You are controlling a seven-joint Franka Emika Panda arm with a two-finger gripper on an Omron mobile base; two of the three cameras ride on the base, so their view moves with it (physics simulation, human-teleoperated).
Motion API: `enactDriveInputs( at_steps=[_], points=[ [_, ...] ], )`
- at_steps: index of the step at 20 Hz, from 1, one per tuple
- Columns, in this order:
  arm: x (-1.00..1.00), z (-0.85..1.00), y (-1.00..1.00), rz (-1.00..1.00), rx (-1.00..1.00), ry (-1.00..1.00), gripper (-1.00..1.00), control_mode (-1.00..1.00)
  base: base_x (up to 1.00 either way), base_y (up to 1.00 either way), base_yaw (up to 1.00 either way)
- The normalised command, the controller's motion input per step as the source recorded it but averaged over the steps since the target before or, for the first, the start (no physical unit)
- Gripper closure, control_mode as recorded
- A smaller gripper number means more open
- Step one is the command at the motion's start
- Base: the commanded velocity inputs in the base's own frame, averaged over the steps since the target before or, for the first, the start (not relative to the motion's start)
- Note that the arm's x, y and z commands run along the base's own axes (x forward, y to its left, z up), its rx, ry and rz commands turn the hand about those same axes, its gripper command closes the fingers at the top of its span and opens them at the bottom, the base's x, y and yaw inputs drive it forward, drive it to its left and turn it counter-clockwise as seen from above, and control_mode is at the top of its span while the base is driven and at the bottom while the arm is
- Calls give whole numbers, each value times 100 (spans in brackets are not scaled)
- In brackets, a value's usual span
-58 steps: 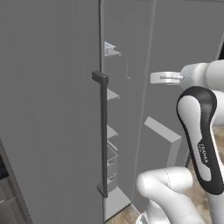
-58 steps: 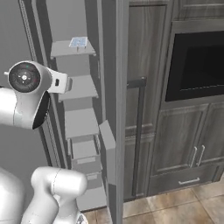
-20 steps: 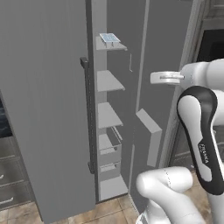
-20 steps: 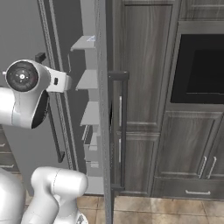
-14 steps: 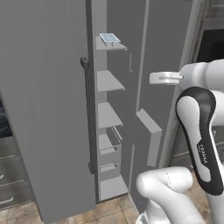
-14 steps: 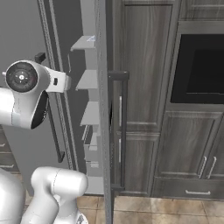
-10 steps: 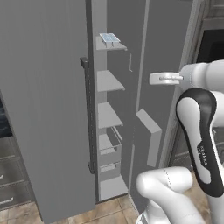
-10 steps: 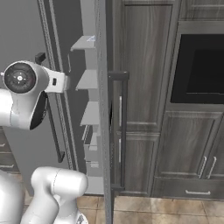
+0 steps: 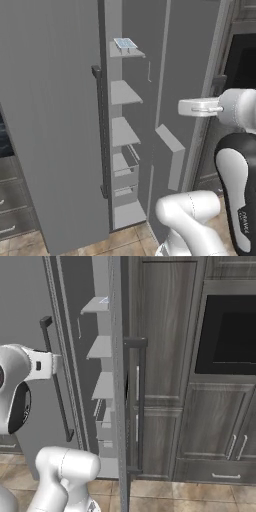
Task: The ice cube tray has been filled with water. Take the tray and place it in the freezer to make ice. Close the freezer door after placing the tray.
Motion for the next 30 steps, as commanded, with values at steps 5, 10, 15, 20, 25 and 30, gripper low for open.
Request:
enactDriveInputs(
  at_steps=[5, 10, 15, 20, 25, 30],
  points=[
    [-47, 24, -33, -8, 0, 2, -100, -100, 0, 0, 0],
    [-19, 4, -56, -13, 11, 0, -100, -100, 0, 0, 0],
    [0, 0, -63, -14, 28, -1, -100, -100, 0, 0, 0],
    [14, 0, -73, -8, 42, -2, -100, -100, 0, 0, 0],
    [7, 0, -85, -9, 49, 9, -100, -100, 0, 0, 0],
    [11, 0, -84, -3, 43, 17, -100, -100, 0, 0, 0]
  ],
)
